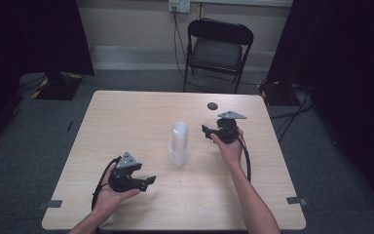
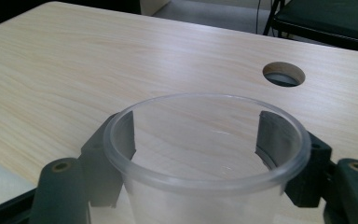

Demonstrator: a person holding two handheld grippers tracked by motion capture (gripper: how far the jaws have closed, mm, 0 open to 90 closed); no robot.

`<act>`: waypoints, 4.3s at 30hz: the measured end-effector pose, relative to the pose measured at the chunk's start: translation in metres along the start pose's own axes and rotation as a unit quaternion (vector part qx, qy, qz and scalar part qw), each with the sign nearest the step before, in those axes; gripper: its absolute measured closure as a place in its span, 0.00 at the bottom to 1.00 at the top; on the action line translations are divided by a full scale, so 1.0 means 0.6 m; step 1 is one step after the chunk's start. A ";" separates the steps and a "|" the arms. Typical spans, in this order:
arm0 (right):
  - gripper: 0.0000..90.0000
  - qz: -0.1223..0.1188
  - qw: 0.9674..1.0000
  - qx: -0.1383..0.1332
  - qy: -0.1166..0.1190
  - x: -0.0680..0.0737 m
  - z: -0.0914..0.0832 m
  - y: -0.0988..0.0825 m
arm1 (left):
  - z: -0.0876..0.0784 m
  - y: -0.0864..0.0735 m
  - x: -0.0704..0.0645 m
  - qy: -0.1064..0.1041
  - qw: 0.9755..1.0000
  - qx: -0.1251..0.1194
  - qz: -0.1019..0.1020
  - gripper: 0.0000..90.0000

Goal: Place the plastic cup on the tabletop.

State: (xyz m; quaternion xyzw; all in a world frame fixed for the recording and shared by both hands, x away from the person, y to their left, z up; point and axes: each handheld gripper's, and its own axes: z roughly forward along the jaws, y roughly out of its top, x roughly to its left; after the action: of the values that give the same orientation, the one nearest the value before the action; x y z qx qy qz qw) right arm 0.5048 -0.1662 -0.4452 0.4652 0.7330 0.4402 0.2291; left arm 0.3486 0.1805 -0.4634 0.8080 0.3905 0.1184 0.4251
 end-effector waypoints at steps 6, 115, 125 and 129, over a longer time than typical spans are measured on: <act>0.30 0.024 1.000 -0.005 -0.005 -0.012 0.013 -0.002 | -0.003 -0.001 -0.001 0.000 1.000 -0.003 0.004 0.27; 0.21 0.001 0.997 0.060 0.045 0.011 -0.185 -0.113 | -0.015 -0.004 0.015 0.013 1.000 0.010 -0.020 0.26; 0.21 -0.007 0.998 0.054 0.039 0.022 -0.241 -0.133 | -0.012 -0.007 0.014 0.022 0.999 0.024 -0.017 0.26; 0.21 0.011 0.999 0.040 0.028 0.017 -0.255 -0.158 | -0.008 -0.009 0.014 0.022 0.999 0.031 -0.026 0.26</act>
State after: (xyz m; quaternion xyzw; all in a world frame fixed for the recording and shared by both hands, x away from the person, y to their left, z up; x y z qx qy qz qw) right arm 0.3403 -0.2405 -0.4482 0.4694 0.7513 0.4257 0.1843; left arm 0.3490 0.1914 -0.4657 0.8077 0.4236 0.1128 0.3943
